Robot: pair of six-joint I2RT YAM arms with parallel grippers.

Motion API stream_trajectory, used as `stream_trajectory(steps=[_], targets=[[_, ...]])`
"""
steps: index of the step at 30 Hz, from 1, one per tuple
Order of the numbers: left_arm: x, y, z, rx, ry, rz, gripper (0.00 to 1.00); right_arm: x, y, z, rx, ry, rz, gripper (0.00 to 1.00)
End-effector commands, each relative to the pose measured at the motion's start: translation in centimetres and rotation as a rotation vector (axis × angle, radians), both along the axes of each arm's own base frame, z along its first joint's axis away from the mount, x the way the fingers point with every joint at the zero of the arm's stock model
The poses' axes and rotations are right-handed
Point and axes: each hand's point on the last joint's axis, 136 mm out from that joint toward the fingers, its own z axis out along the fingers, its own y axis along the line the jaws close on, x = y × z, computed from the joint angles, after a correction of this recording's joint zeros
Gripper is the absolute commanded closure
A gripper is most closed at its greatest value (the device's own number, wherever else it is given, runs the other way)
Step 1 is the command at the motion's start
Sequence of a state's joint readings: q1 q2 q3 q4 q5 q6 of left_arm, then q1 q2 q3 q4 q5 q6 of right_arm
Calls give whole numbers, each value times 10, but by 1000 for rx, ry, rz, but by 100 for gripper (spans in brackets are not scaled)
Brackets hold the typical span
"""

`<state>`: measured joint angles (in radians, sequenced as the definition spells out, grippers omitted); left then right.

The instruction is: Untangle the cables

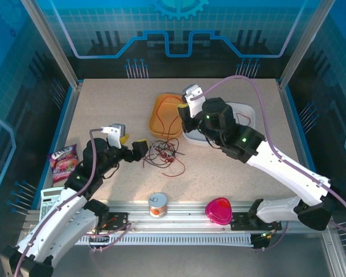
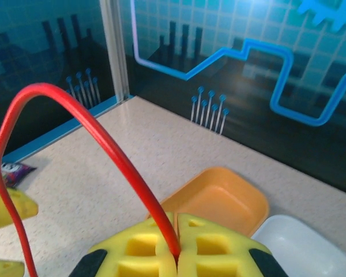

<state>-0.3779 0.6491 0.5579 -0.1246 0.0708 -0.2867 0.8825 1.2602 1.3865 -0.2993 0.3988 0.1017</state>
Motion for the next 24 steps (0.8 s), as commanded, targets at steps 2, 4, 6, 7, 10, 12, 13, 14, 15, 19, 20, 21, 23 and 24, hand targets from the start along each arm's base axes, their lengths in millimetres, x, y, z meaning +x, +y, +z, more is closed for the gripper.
stream_trajectory(steps=[2,4,6,7,10,12,13,14,15,19,20,21,23,24], targets=[[7,1,-11,0,29,31,1,-1,-23,53,34,-119,-70,100],[9,0,-16,7,50,29,1,-3,-22,64,50,-131,-59,100],[12,-1,-22,10,71,33,1,-6,-21,75,67,-137,-36,100],[14,-2,-26,10,87,35,1,-8,-20,81,76,-140,-21,100],[19,-6,-35,-4,127,31,1,-16,-18,98,100,-152,19,100],[24,-10,-40,-24,157,33,1,-19,-16,107,102,-151,42,100],[26,-13,-42,-38,168,29,1,-20,-16,111,105,-150,48,100],[28,-16,-43,-52,177,23,1,-22,-16,115,106,-150,55,100],[30,-18,-43,-66,182,21,1,-23,-16,118,109,-152,59,100],[41,-27,-43,-94,202,13,1,-28,-11,123,113,-152,98,100],[44,-31,-39,-100,195,2,1,-29,-10,123,113,-150,105,100],[45,-35,-35,-107,184,-16,1,-29,-9,122,113,-147,111,100],[43,-51,-20,-121,119,-97,1,-27,-6,118,110,-137,111,100],[40,-59,-13,-121,85,-144,1,-26,-5,116,107,-133,110,100]])
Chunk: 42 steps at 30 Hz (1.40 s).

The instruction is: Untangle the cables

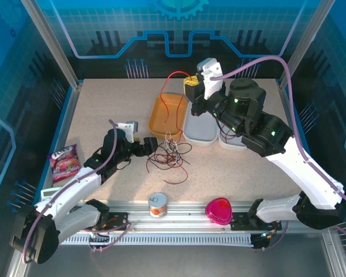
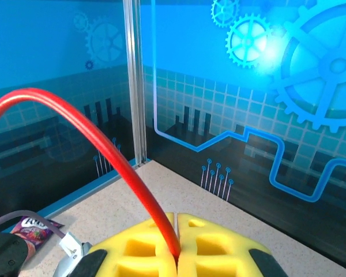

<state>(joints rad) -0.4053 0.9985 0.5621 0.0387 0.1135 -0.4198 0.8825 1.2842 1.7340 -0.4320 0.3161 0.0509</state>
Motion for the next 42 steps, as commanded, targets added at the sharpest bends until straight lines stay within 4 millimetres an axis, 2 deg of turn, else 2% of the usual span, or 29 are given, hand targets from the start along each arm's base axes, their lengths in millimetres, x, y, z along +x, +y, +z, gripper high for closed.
stream_trajectory(steps=[1,4,8,10,16,22,24,28,29,30,33,36,39,42], targets=[[-2,-36,58,-91,-201,-174,1,1,6,-3,-16,10,17,100],[-20,-60,62,-36,-323,-337,1,5,7,-7,-23,19,8,100],[-35,-82,38,98,-372,-480,1,7,9,-3,-22,21,6,100],[-37,-90,28,134,-370,-512,1,8,10,-1,-23,24,6,100],[-5,-92,-2,264,-295,-411,1,5,10,4,-11,29,17,100],[22,-83,-24,323,-188,-268,2,-1,2,11,0,20,15,100],[23,-82,-31,319,-168,-256,13,-2,-3,13,-1,14,2,100],[20,-79,-42,305,-126,-237,51,-4,-17,21,1,-14,-37,100],[19,-77,-45,305,-116,-229,58,-4,-21,24,0,-23,-54,100],[18,-75,-46,306,-112,-222,61,-4,-25,25,-2,-31,-66,100],[15,-65,-53,320,-92,-188,62,-3,-39,30,-14,-55,-120,100],[9,-54,-57,326,-78,-155,57,4,-59,31,-31,-63,-224,100],[2,-46,-58,314,-70,-133,43,18,-84,24,-56,-46,-348,100],[-4,-37,-55,308,-67,-107,27,36,-112,5,-85,12,-474,100]])
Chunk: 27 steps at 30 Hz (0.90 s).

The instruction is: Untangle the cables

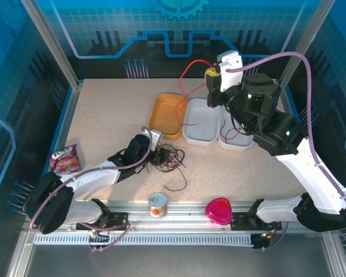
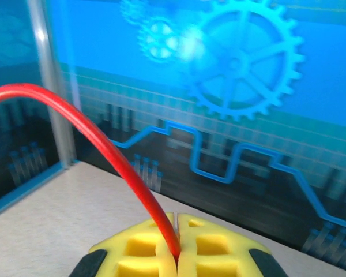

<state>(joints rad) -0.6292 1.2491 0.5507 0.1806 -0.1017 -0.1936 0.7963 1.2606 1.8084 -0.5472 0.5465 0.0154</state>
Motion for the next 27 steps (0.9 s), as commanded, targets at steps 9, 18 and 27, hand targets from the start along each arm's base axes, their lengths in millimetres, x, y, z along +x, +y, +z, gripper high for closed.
stream_trajectory(steps=[9,18,27], targets=[[-15,37,32,-31,-95,127,1,73,-109,-78,24,260,-418,100],[-21,50,42,-39,-126,161,1,105,-164,-135,39,396,-595,100],[-22,53,40,-27,-125,168,1,108,-197,-192,81,555,-671,100]])
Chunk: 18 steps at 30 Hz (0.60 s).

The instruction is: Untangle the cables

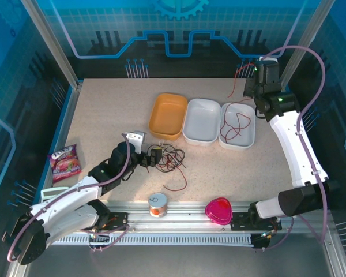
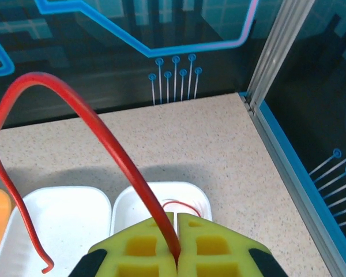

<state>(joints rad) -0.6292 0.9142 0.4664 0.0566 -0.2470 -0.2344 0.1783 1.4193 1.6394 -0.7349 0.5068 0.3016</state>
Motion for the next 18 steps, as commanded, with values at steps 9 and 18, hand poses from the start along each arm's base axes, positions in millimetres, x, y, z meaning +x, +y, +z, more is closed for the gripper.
stream_trajectory(steps=[9,18], targets=[[-2,6,-8,21,15,16,1,2,-25,-99,100,255,-105,100],[-4,2,-11,19,30,-5,1,-8,-43,-168,43,524,-165,100]])
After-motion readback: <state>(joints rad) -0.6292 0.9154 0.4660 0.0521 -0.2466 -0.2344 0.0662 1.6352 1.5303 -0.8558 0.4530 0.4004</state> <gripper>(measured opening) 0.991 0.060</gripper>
